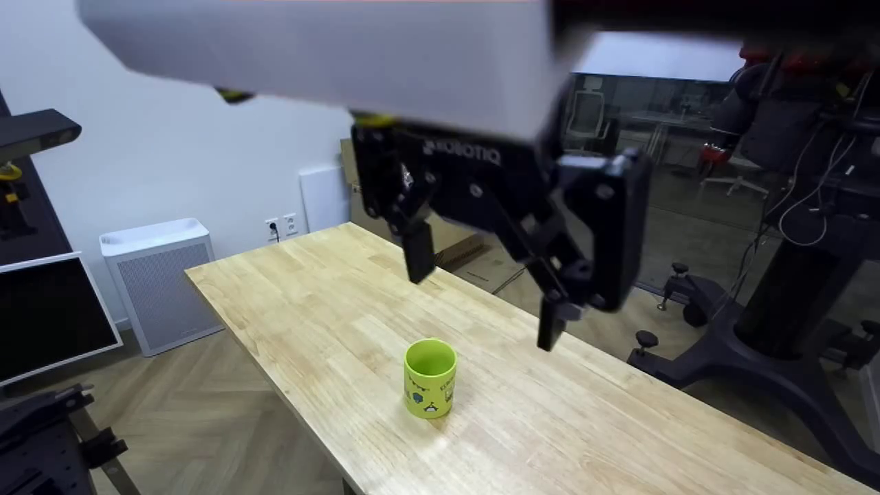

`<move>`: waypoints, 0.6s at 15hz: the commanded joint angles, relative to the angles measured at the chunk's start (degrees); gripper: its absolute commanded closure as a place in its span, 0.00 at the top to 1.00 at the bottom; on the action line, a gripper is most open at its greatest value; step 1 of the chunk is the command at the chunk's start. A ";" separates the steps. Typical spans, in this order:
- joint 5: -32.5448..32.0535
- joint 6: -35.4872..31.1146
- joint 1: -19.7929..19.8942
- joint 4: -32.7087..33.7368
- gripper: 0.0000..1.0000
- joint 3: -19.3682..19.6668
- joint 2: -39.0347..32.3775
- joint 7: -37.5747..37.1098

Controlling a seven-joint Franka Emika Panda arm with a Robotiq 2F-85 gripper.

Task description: Move the mug cup to the right

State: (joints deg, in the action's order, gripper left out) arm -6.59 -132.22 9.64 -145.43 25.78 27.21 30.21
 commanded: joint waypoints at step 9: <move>8.15 5.01 3.77 17.83 1.00 -5.20 -29.04 -2.97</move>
State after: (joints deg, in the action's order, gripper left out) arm 1.72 -127.33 11.01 -127.49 22.99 -2.09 27.32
